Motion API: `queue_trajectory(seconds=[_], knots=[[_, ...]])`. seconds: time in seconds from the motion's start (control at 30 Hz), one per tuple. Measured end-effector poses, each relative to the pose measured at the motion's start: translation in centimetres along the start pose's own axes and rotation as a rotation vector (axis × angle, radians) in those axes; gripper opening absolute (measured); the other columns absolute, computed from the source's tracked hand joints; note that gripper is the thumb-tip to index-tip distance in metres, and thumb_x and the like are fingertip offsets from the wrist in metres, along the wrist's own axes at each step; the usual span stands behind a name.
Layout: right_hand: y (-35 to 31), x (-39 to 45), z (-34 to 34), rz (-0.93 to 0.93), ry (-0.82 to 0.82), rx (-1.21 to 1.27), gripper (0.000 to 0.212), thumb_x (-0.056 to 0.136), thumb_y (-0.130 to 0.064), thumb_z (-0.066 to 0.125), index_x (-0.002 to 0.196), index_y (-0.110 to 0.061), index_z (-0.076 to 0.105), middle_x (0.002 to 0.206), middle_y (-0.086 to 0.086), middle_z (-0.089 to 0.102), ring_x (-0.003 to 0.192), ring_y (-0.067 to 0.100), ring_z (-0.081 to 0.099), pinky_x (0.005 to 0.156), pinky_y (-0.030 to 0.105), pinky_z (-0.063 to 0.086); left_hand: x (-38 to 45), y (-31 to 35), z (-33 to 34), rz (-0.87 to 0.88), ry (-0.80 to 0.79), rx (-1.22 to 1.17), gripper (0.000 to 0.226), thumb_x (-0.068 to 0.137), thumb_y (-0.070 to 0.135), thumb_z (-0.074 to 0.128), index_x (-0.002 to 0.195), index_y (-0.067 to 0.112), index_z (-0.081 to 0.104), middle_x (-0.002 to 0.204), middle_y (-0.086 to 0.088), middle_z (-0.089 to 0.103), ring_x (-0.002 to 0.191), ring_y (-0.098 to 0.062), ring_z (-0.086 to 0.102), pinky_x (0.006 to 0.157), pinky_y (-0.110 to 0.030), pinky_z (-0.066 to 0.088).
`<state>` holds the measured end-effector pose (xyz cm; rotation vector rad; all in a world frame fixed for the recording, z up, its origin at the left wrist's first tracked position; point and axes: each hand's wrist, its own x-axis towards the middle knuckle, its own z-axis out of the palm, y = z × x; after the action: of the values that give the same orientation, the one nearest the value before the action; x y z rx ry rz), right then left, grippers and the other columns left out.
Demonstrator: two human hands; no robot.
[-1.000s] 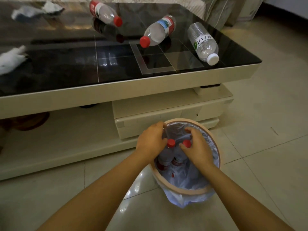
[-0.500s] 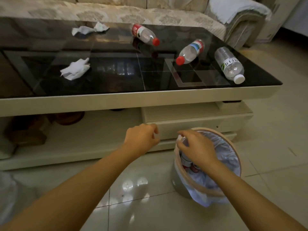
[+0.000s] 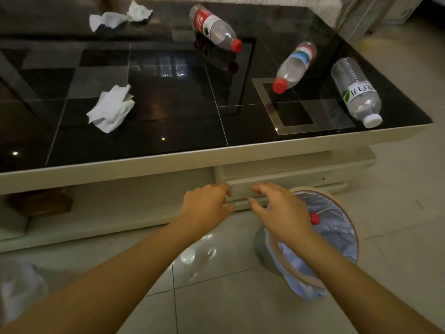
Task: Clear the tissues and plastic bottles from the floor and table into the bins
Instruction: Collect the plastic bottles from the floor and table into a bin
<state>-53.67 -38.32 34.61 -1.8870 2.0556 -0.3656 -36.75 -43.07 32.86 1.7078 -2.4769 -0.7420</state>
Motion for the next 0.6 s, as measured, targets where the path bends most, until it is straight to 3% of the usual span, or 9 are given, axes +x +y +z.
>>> queue_trajectory(seconds=[0.3, 0.6], knots=[[-2.3, 0.6, -9.2, 0.111, -0.124, 0.012, 0.036, 0.089, -0.035, 0.054, 0.122, -0.023, 0.06, 0.12, 0.0, 0.063, 0.109, 0.022, 0.058, 0.09, 0.038, 0.046, 0.6, 4.6, -7.3, -0.018, -0.12, -0.075, 0.03, 0.087, 0.043, 0.052, 0.116, 0.036, 0.053, 0.109, 0.014, 0.065, 0.102, -0.013, 0.061, 0.084, -0.031, 0.048], [0.4, 5.6, -15.0, 0.161, -0.091, -0.001, 0.035, 0.091, -0.035, 0.053, 0.125, -0.026, 0.055, 0.123, -0.005, 0.06, 0.109, 0.016, 0.055, 0.088, 0.035, 0.047, 7.9, 9.4, -12.2, -0.052, -0.052, -0.154, 0.024, 0.09, 0.034, 0.05, 0.114, 0.034, 0.056, 0.103, 0.011, 0.067, 0.095, -0.015, 0.062, 0.079, -0.033, 0.047]])
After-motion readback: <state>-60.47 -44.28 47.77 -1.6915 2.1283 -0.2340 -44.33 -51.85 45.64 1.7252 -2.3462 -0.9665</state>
